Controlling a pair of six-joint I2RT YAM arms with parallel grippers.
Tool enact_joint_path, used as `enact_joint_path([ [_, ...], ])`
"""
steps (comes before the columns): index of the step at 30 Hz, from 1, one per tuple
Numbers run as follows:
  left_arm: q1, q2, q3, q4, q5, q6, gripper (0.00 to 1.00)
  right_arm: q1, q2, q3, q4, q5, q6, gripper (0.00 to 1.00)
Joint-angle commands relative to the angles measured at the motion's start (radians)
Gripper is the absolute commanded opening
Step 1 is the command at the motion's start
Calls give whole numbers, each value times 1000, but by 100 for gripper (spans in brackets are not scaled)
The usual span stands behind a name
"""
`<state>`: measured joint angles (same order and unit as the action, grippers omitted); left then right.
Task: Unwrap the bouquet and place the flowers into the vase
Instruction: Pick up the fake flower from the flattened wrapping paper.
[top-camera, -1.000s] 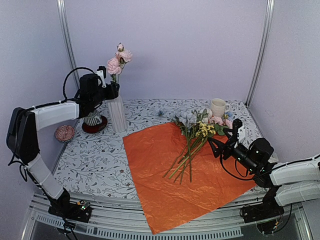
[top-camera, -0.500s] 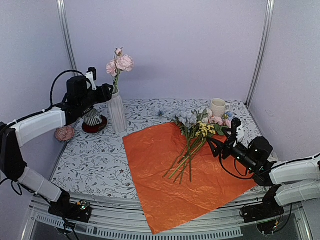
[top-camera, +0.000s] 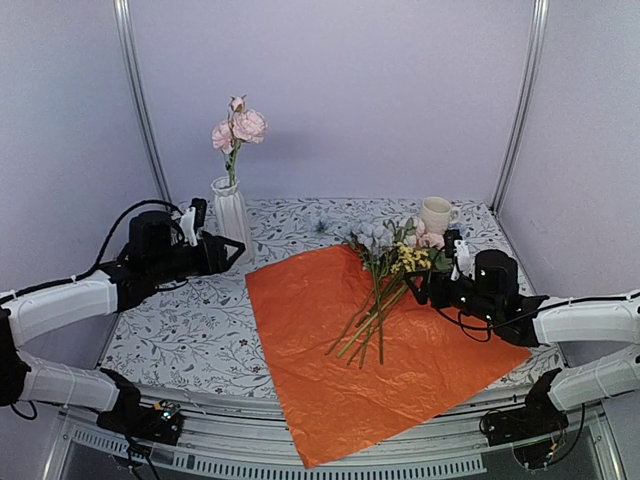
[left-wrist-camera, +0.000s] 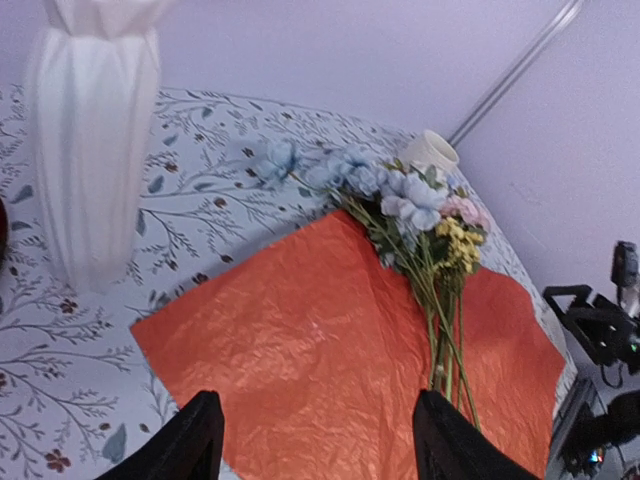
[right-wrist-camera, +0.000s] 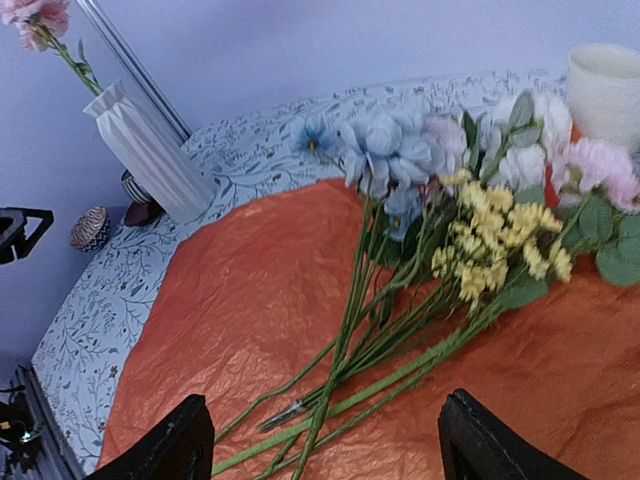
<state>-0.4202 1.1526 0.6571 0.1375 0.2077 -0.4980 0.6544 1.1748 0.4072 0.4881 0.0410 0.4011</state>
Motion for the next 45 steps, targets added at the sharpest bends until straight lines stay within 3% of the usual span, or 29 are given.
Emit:
enact_joint_path([
  [1,-63,-41,-75,53,83,1,66,3,77,103,-208,-145,146,74],
  [6,-87,-83,-185,261,130,-27,64,4,206,229,-328,-253,176,54],
  [10,-96,-72,-185,297,182,-11,64,27,283,298,-383,-236,183,47],
  [20,-107,-115,-205,295,205,29,64,88,503,470,-549,-159,178,40],
  [22,-108,-126,-209,294,197,35,64,93,532,490,-567,-149,176,34],
  [33,-109,-132,-203,284,187,44,64,101,578,522,-599,-81,185,31],
  [45,-109,-133,-189,266,187,39,64,101,637,571,-600,-99,170,21],
])
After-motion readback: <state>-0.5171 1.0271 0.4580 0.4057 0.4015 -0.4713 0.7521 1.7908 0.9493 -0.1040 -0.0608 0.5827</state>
